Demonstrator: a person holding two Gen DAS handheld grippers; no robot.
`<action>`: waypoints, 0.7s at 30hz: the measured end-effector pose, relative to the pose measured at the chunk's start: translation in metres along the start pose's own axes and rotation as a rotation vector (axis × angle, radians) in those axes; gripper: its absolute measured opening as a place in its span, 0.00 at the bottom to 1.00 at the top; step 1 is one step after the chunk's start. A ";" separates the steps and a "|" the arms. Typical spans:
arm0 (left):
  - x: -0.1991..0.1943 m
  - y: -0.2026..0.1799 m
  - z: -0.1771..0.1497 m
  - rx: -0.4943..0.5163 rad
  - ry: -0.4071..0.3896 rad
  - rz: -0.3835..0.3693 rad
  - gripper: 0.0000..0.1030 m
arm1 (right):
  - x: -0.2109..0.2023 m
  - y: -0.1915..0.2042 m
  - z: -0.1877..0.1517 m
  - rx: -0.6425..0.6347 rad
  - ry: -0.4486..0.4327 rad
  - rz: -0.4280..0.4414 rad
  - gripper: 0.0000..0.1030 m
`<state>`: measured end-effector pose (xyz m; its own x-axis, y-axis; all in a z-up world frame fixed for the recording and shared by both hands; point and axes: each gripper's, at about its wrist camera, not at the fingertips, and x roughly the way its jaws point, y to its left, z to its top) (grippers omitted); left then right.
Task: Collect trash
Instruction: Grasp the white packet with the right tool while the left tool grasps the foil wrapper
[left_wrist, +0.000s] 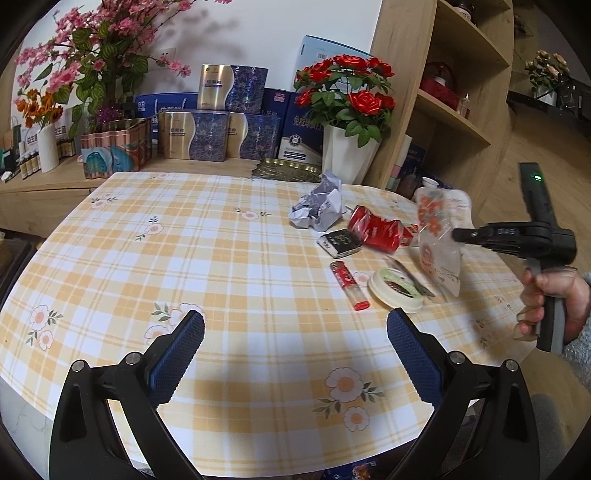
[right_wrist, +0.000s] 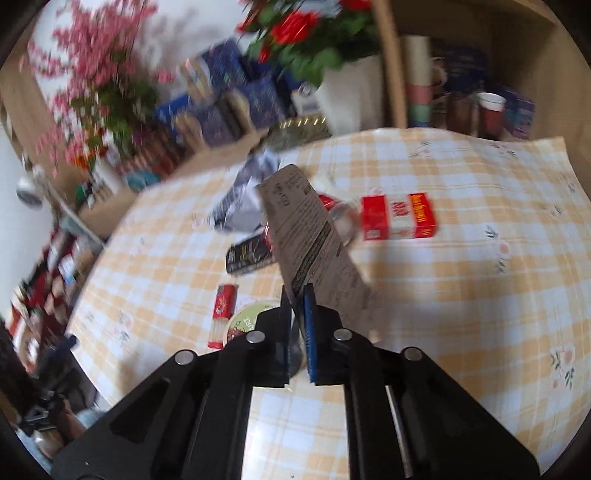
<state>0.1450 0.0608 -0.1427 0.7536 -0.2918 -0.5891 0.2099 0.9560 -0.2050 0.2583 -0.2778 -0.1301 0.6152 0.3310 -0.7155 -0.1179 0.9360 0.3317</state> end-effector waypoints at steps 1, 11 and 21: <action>0.001 -0.001 0.001 -0.003 0.003 -0.006 0.94 | -0.008 -0.008 0.000 0.027 -0.020 0.011 0.08; 0.038 -0.008 0.032 -0.046 0.053 -0.092 0.94 | -0.059 -0.076 -0.010 0.234 -0.150 0.045 0.05; 0.166 -0.020 0.107 0.028 0.136 -0.098 0.94 | -0.075 -0.109 -0.018 0.256 -0.227 0.008 0.05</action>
<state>0.3327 -0.0033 -0.1530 0.6375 -0.3832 -0.6684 0.2968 0.9227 -0.2459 0.2111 -0.4023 -0.1232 0.7765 0.2758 -0.5665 0.0586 0.8636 0.5008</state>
